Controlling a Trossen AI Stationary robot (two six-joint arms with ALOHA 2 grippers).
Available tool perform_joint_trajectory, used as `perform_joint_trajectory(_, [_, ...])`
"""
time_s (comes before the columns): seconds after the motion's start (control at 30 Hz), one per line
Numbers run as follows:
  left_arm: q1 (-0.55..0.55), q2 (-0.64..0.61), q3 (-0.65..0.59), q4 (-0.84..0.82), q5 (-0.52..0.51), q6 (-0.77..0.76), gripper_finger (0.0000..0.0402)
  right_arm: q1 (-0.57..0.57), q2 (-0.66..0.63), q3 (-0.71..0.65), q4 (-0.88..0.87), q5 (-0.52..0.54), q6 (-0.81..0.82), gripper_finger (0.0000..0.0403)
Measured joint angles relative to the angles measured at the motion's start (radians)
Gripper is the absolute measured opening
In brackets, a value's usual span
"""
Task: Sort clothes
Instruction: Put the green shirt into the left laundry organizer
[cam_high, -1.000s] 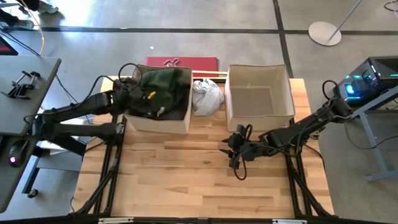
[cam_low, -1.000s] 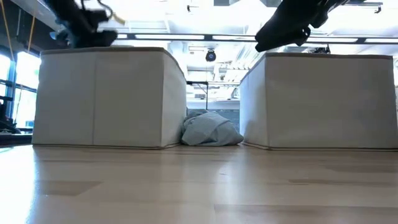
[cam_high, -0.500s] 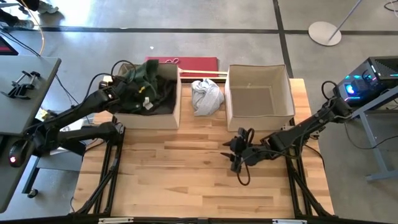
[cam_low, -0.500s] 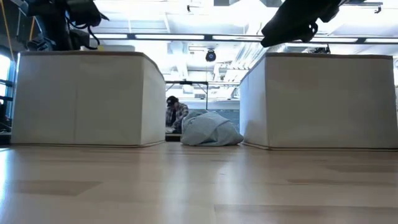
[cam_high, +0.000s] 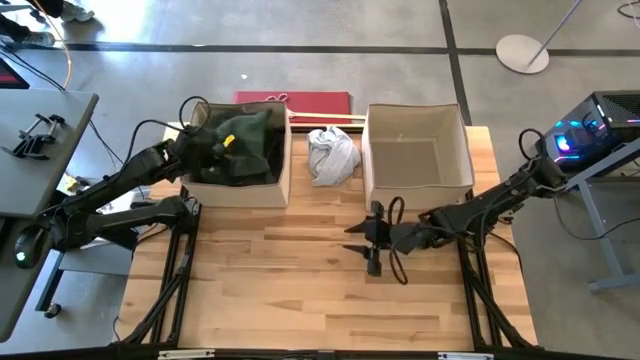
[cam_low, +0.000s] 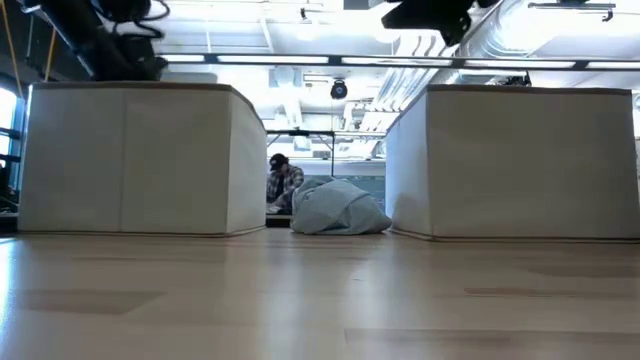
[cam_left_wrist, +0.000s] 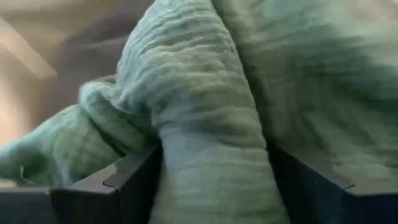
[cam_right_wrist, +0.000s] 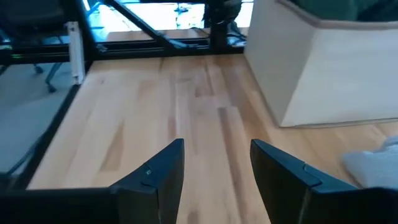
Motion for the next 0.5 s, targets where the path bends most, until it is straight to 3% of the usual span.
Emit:
perform_joint_trajectory(0.17, [-0.044, -0.021, 0.000, 0.147, 0.144, -0.071, 0.0280, -0.047, 0.000, 0.000, 0.008, -0.004, -0.011, 0.0172])
perform_joint_trajectory(0.27, [-0.046, 0.004, 0.000, 0.129, 0.191, -0.080, 0.0280, -0.077, 0.000, 0.000, 0.011, -0.024, -0.011, 0.0172])
perform_joint_trajectory(0.33, [-0.046, 0.035, 0.001, 0.083, 0.122, -0.067, 0.0280, -0.092, 0.000, 0.000, 0.011, -0.024, -0.011, 0.0172])
perform_joint_trajectory(0.5, [-0.046, 0.139, 0.033, -0.044, -0.192, -0.035, 0.0280, -0.121, 0.000, 0.000, 0.011, -0.025, -0.013, 0.0172])
